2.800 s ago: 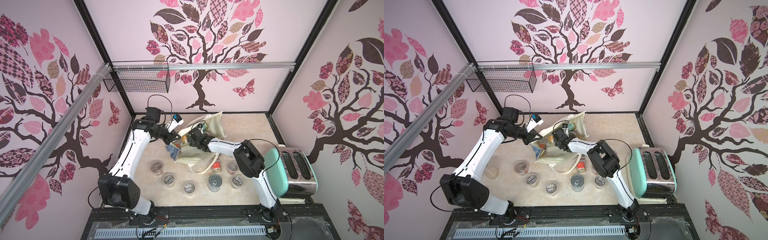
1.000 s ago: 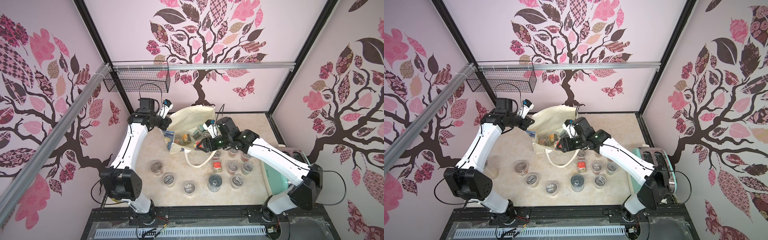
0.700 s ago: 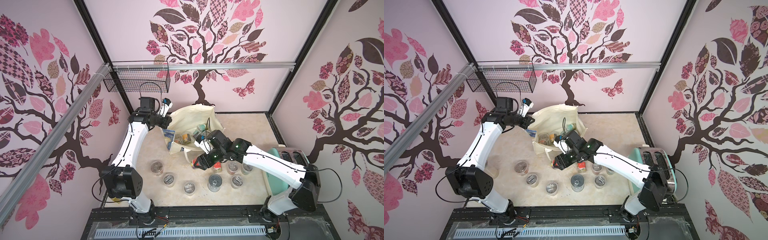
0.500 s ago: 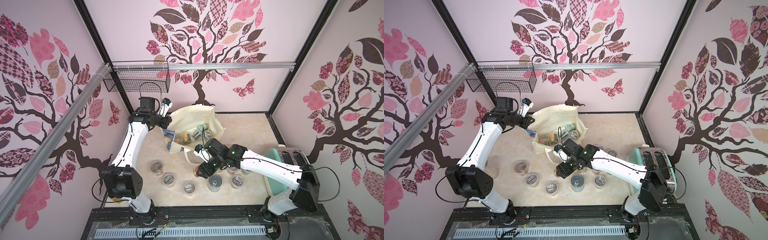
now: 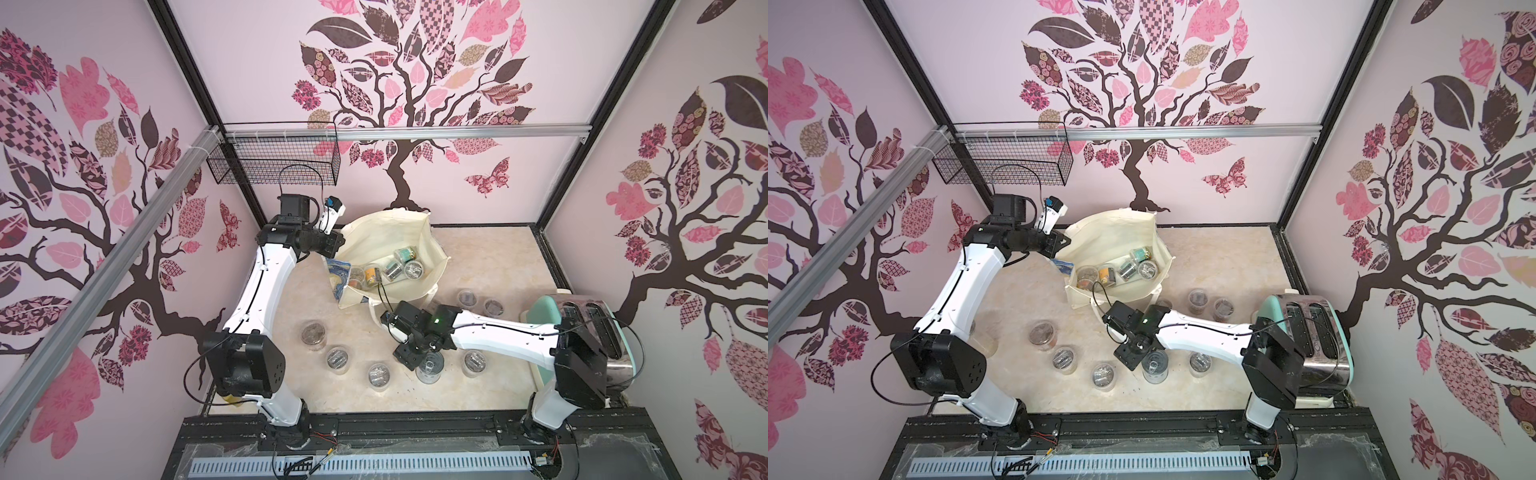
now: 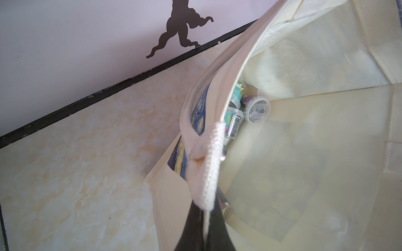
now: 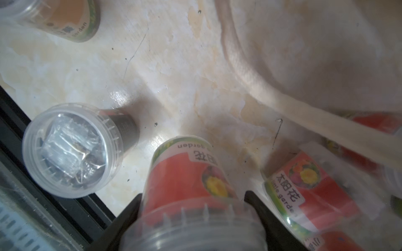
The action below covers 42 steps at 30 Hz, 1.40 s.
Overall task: Take out the seed jars from the canvas bag
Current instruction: Place the seed jar at the center of the board.
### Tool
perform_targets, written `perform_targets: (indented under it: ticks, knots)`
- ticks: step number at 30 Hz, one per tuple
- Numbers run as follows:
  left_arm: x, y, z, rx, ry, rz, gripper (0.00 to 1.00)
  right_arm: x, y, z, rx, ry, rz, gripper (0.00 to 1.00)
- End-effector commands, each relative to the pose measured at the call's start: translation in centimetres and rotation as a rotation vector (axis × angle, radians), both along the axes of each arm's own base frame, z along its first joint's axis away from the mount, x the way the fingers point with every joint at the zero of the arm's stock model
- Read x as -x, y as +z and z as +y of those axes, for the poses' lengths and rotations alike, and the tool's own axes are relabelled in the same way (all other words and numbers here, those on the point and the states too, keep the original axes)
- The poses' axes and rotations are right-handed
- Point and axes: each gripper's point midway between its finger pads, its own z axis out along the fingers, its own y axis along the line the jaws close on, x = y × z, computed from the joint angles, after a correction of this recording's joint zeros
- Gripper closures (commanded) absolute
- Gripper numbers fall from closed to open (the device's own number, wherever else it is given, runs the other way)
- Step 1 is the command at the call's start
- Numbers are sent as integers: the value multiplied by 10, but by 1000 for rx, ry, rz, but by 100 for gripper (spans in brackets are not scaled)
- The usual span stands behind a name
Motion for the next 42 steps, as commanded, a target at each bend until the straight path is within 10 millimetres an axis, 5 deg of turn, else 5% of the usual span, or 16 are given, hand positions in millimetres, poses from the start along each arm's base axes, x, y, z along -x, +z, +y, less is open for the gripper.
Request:
perform_targets:
  ticks: [1,14,20,24,30,35,39,42]
  knots:
    - [-2,8,-4,29,-17,-28,100,-12,-1,4,43,6,-71,29]
    - [15,11,-15,68,-101,-31,100,-1,-33,-4,83,15,-34,22]
    - [19,8,-17,73,-117,-12,100,-1,-22,2,48,17,-33,16]
    - [24,4,-19,73,-139,2,100,2,11,13,-53,36,-43,13]
    - [45,1,-29,89,-229,31,100,8,89,30,-300,100,-114,11]
    - [64,-3,-39,74,-298,52,100,-9,142,38,-486,21,-100,13]
    - [85,-10,-48,30,-382,62,100,-42,168,34,-604,-143,-117,13]
    - [94,-14,-53,14,-404,72,100,-87,159,11,-606,-408,-176,13]
